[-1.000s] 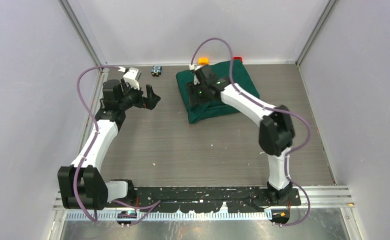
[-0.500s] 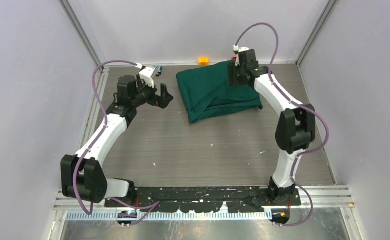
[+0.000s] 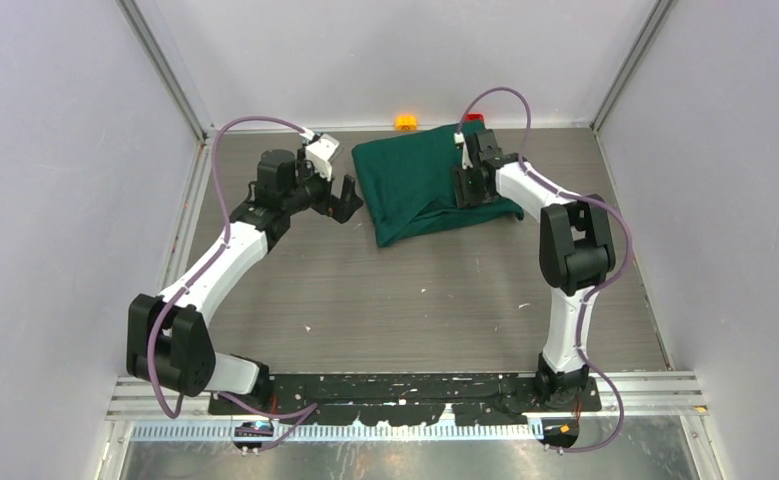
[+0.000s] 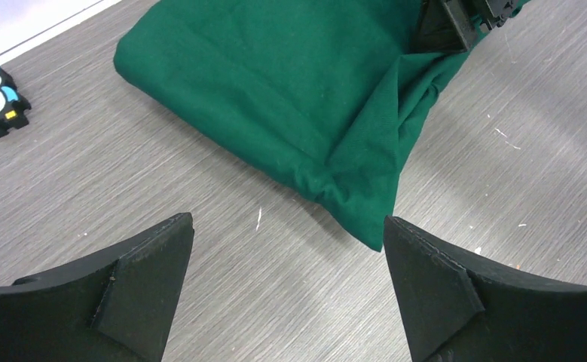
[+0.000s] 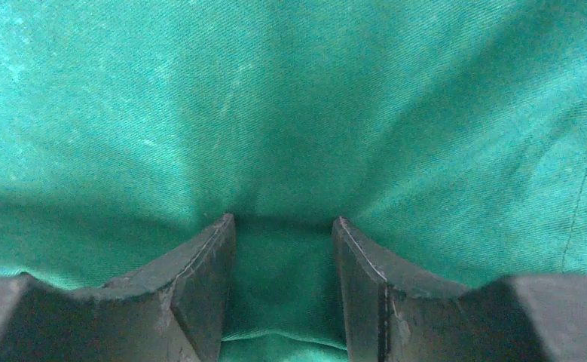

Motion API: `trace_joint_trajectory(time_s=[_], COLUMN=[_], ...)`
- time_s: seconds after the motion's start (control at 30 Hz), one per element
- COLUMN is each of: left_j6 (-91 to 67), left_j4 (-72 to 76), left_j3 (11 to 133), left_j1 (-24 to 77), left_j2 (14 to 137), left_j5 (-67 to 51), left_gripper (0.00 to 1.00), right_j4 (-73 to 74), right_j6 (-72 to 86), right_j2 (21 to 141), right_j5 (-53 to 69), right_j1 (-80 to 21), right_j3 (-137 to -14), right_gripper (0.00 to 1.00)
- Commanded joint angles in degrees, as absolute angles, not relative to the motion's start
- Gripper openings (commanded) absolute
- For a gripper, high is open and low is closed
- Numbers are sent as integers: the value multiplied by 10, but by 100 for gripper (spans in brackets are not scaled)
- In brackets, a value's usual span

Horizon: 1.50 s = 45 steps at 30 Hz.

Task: Open and lay out the surgical kit
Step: Move the surgical kit at the center of the board, then open the surgical kit at the center of the board.

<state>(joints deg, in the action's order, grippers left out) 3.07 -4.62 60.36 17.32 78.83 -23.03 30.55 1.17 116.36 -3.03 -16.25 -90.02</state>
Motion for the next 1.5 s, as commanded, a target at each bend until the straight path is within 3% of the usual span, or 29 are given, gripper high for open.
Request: trace_joint_trajectory(time_s=[0.0,0.33,0.5,0.97,1.3,1.47], left_j6=[54,76,103,111,57,17], left_j4=[-38,-45,-69,-213,-282,-204], left_j3=[634,664,713,1046,1367,1390], left_j1=[194,242,283,432,508,521], left_j2=[799,837,878,1167,1395,1433], left_j5=[-222,-194,-184,-186,-164,-139], left_gripper=[100,100,100,90,83,82], right_j4=[313,281,282,291,291,289], right_j6=[25,97,77,73,106,105], right_j2=[1107,1019,976,760,693,703], right_j5=[-8,34,12,-29,46,86], right_j1=[-159,-159,-150,28,162,188], right_j3=[-837,-739,-756,-706,-634,-626], right_gripper=[54,53,60,62,60,60])
